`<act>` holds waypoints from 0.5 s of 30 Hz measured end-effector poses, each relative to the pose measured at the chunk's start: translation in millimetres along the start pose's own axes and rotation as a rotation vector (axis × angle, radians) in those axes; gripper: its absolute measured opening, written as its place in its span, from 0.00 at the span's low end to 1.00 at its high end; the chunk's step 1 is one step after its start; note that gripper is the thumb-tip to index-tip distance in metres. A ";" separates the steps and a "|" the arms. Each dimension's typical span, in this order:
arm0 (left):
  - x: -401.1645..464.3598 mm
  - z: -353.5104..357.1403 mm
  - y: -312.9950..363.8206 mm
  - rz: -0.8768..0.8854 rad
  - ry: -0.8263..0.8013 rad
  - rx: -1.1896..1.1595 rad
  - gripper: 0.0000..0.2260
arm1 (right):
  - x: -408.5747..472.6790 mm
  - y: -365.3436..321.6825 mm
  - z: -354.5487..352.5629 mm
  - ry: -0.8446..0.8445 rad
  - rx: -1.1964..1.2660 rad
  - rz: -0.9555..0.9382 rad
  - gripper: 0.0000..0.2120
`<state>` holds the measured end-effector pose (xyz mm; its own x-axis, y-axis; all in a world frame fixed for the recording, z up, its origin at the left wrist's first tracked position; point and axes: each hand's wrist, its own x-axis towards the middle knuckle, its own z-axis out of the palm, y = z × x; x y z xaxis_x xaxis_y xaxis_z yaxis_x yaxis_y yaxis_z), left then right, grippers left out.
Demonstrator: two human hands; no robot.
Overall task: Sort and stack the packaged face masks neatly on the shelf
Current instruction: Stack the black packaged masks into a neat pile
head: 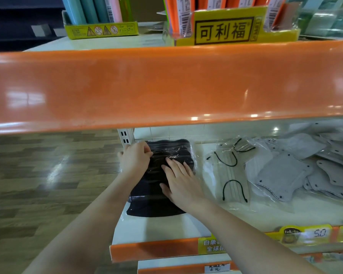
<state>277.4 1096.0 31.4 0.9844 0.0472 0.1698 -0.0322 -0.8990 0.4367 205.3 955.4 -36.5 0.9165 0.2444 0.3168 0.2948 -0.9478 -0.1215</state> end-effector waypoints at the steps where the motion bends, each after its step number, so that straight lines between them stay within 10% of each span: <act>1: -0.4 0.9 -2.7 0.016 0.024 -0.015 0.02 | 0.5 -0.1 -0.1 -0.014 -0.002 -0.007 0.27; 15: -84.2 30.7 -44.6 0.457 0.025 0.181 0.19 | -10.7 2.6 -14.1 0.039 0.129 0.016 0.19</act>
<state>201.2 1118.7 -29.5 0.8720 -0.3615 0.3301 -0.4272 -0.8912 0.1525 192.5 947.4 -27.0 0.9108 0.2190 0.3498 0.3149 -0.9167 -0.2461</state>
